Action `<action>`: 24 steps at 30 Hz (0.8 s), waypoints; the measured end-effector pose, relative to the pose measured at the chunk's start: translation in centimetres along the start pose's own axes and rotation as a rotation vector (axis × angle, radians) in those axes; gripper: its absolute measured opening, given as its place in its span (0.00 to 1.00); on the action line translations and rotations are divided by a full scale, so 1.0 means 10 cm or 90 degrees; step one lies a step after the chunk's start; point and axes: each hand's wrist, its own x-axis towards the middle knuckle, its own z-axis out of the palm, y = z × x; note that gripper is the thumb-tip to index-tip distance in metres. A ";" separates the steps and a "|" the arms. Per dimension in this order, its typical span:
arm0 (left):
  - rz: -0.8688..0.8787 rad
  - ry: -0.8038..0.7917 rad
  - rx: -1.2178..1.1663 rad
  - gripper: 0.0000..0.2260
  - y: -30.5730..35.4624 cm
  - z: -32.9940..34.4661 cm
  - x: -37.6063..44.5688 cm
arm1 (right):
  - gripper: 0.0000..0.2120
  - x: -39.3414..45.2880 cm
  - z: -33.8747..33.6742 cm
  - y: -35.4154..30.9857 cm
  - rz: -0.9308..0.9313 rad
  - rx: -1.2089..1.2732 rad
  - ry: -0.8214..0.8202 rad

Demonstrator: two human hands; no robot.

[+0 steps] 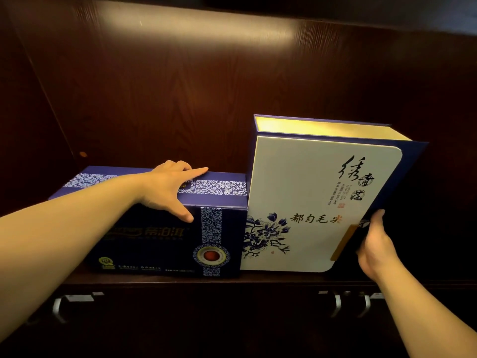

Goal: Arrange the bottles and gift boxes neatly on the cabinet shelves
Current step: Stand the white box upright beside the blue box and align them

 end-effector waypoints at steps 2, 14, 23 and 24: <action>-0.002 0.003 0.000 0.58 0.02 0.00 0.00 | 0.36 0.02 -0.02 0.00 -0.002 0.002 -0.005; -0.037 0.000 -0.014 0.56 0.08 0.03 -0.08 | 0.34 0.05 -0.01 0.11 -0.032 -0.006 0.028; -0.043 0.055 -0.037 0.57 0.16 0.07 -0.14 | 0.35 0.02 0.01 0.17 -0.021 -0.006 0.051; -0.046 0.056 -0.038 0.58 0.16 0.08 -0.14 | 0.35 0.02 0.00 0.16 -0.017 -0.009 0.050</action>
